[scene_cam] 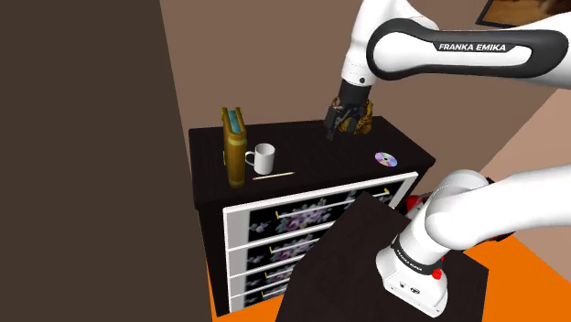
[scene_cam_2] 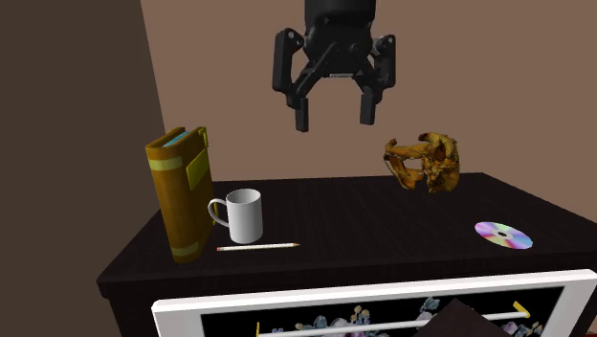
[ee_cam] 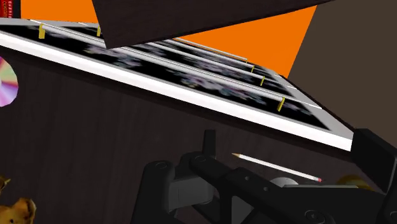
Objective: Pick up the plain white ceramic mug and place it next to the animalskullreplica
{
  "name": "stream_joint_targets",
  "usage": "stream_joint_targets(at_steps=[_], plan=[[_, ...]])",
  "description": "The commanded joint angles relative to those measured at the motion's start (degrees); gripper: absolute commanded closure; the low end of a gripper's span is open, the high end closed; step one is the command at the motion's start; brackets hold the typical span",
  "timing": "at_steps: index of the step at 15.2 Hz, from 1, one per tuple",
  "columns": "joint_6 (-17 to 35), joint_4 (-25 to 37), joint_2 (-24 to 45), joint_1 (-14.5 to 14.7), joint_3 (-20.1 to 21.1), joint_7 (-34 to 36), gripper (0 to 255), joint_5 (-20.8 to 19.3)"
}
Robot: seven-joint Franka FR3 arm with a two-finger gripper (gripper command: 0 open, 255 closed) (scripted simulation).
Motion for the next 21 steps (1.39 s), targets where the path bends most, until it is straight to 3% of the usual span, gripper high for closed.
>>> stream_joint_targets(at_steps=[1,11,21], plan=[[5.1,-1.0,3.0,-0.2,0.1,0.2,0,0.0],[26.6,1.6,22.5,-1.1,1.3,2.5,0,-0.8],[41.6,12.8,44.3,-1.8,1.6,5.9,0,-3.8]])
